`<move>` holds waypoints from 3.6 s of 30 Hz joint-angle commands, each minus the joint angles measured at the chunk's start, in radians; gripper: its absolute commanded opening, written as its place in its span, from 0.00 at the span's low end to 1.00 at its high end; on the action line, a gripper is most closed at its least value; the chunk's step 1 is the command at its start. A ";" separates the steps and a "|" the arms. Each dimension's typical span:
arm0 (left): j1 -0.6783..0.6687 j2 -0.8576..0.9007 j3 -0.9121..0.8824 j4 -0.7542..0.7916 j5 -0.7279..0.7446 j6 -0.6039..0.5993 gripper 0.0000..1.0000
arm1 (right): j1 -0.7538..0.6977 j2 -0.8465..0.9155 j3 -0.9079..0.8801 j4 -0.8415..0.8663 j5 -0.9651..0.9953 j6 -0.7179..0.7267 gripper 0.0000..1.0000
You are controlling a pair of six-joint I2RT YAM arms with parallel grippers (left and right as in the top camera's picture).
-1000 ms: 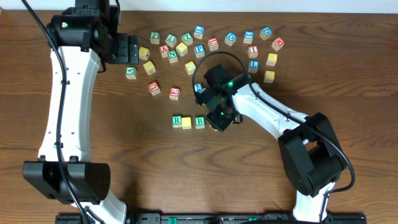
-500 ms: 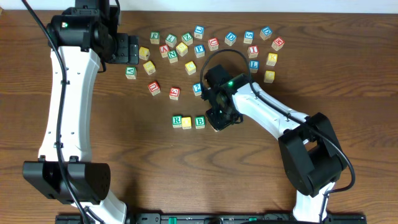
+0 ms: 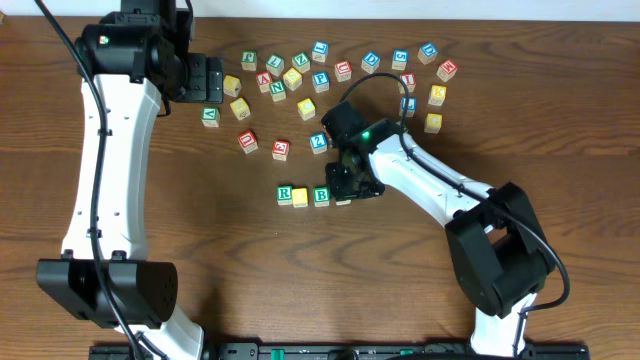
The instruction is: Spell out ROBOT
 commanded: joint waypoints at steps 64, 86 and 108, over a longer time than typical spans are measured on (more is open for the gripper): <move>0.001 0.003 -0.002 -0.003 -0.005 0.010 0.98 | -0.271 0.058 0.021 -0.061 0.038 -0.264 0.29; 0.001 0.003 -0.002 -0.003 -0.005 0.010 0.98 | -0.231 0.063 -0.013 -0.019 -0.040 -0.377 0.28; 0.001 0.003 -0.002 -0.003 -0.005 0.010 0.98 | -0.116 0.063 -0.013 -0.062 -0.143 -0.096 0.25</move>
